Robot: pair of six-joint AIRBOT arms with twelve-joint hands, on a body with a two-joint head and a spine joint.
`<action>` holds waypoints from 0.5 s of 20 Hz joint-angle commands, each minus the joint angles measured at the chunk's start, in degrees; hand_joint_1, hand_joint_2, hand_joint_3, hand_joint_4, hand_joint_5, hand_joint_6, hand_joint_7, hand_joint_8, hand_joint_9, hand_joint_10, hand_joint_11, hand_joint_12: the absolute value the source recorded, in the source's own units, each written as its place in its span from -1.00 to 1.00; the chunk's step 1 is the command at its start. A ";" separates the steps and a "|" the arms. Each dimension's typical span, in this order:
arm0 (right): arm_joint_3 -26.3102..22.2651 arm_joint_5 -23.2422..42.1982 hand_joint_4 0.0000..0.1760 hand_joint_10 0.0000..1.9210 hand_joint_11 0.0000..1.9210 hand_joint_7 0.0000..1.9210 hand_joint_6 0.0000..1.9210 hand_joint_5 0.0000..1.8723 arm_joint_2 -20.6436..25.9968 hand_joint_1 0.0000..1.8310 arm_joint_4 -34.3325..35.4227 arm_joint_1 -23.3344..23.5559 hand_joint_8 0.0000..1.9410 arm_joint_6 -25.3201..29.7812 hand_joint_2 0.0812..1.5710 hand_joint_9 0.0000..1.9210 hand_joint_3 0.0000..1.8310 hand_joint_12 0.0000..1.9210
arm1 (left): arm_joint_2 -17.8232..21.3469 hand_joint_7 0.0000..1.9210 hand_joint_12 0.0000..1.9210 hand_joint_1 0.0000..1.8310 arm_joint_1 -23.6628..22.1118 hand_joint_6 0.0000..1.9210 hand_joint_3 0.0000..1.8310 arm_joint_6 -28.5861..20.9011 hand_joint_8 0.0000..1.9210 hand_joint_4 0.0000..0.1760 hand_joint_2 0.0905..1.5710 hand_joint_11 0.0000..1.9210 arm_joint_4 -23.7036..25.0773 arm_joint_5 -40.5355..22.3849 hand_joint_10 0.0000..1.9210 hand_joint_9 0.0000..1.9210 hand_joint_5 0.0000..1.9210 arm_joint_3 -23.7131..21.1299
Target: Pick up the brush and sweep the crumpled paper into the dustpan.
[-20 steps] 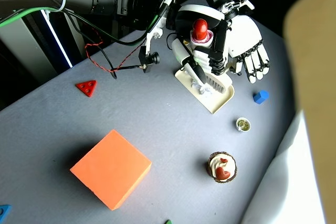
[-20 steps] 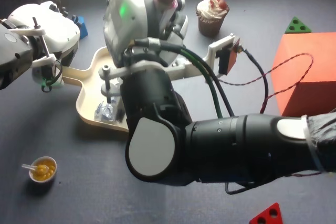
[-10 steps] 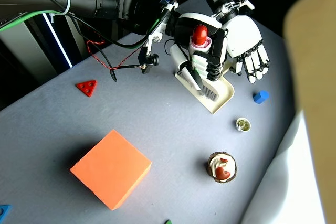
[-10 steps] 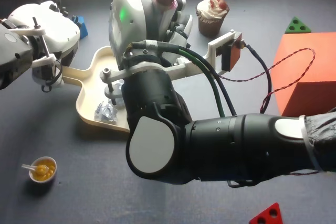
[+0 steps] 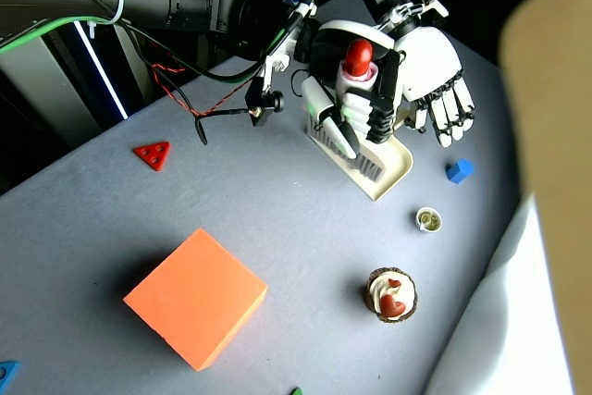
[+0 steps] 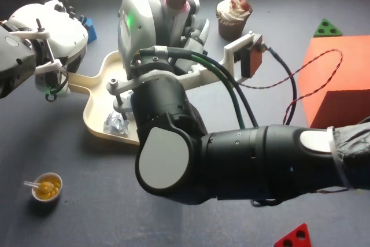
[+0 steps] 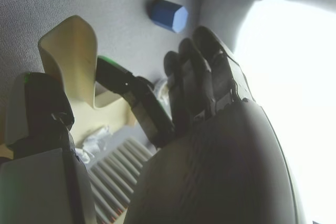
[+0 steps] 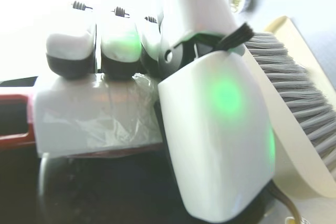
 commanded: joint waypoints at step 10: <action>-0.57 -9.08 -1.00 1.00 0.49 0.41 1.00 0.36 -0.73 0.57 -7.78 -1.20 1.00 13.51 0.43 0.49 -1.00 1.00 | 0.72 -0.62 -0.31 0.22 -0.56 -0.09 -1.00 0.36 -1.00 -1.00 0.35 -0.96 2.43 -4.12 -1.00 -0.70 0.09 0.38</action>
